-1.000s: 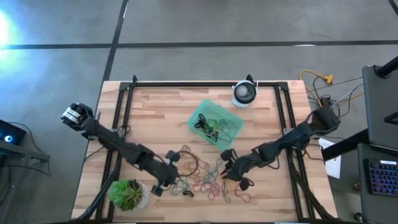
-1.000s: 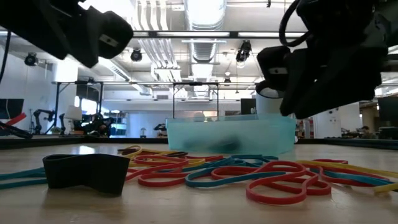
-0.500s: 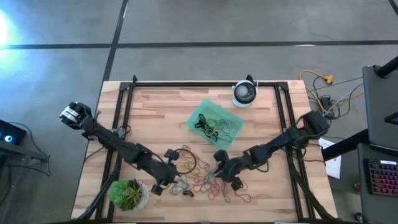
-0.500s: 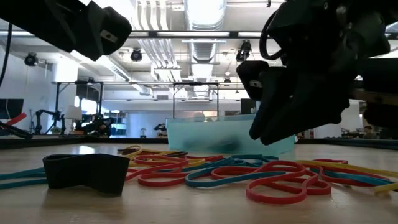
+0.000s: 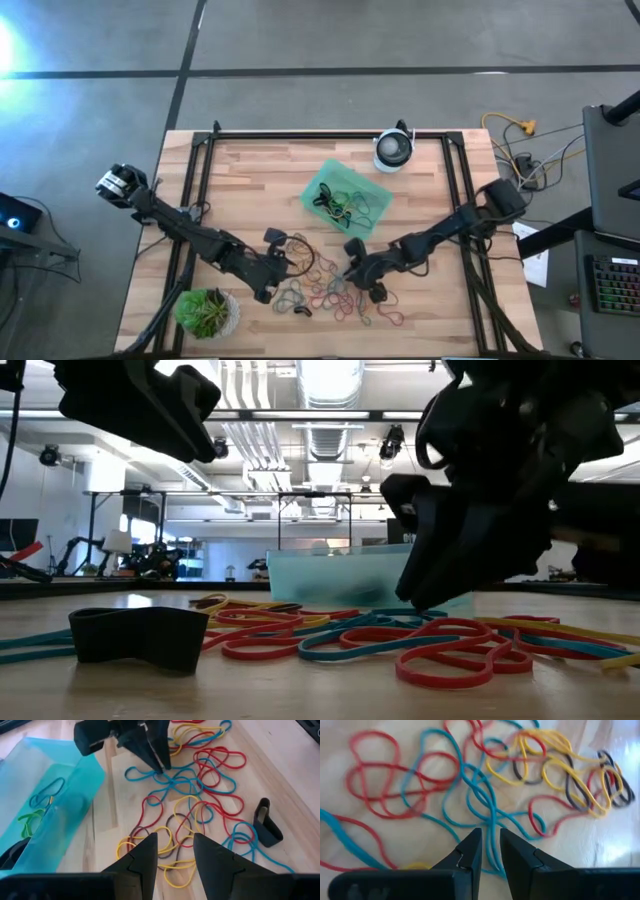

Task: Pick and place rubber bands into bin
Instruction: Put the blue rubber band into the blue bin

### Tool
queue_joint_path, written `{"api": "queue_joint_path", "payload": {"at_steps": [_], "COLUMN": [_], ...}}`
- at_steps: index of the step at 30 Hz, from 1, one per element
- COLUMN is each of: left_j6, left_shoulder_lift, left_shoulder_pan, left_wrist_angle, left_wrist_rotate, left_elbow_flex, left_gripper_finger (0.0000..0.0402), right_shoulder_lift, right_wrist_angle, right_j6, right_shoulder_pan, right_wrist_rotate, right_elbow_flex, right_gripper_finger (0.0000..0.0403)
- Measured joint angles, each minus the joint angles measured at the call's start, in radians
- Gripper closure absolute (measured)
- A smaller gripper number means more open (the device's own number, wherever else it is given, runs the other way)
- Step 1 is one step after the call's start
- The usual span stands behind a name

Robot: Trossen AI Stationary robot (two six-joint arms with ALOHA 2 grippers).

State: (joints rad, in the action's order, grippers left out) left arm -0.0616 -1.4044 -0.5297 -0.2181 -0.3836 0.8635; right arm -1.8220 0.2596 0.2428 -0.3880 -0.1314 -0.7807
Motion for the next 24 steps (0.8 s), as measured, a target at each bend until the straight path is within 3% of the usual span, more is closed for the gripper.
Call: {"api": "queue_joint_path", "payload": {"at_steps": [11,18,24], "left_j6": [0.0,0.0,0.022], "left_shoulder_lift": [0.0,0.0,0.0], "left_shoulder_pan": [0.0,0.0,0.0], "left_wrist_angle": [0.0,0.0,0.0], "left_wrist_rotate": [0.0,0.0,0.0], "left_elbow_flex": [0.0,0.0,0.0], "left_gripper_finger": [0.0291,0.0291,0.0291], "right_shoulder_lift": [-0.026,-0.026,-0.019], "right_wrist_angle": [0.005,-0.011,-0.019], "right_j6": [-0.015,-0.026,-0.028], "right_shoulder_pan": [0.015,0.015,0.015], "right_wrist_rotate": [-0.002,0.0,-0.017], "right_elbow_flex": [0.001,0.0,0.0], "right_gripper_finger": [0.0346,0.0388,0.0394]}}
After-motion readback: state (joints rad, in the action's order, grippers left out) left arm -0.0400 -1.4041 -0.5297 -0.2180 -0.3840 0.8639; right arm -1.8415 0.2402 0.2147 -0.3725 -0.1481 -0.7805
